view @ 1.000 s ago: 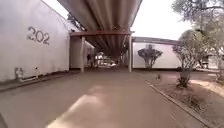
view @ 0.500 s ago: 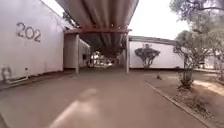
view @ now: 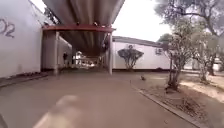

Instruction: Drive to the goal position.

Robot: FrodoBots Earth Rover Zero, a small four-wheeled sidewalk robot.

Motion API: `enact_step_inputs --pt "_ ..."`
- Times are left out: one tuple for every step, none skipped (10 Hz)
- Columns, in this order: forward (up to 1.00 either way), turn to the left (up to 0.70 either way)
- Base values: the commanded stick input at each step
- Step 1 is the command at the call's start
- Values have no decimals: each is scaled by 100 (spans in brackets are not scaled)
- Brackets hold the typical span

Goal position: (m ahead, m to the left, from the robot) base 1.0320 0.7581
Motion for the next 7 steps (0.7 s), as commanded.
enact_step_inputs --pt "70 19" --pt "70 26" --pt "70 33" --pt "70 32" --pt "70 27" --pt "70 22" --pt "70 17"
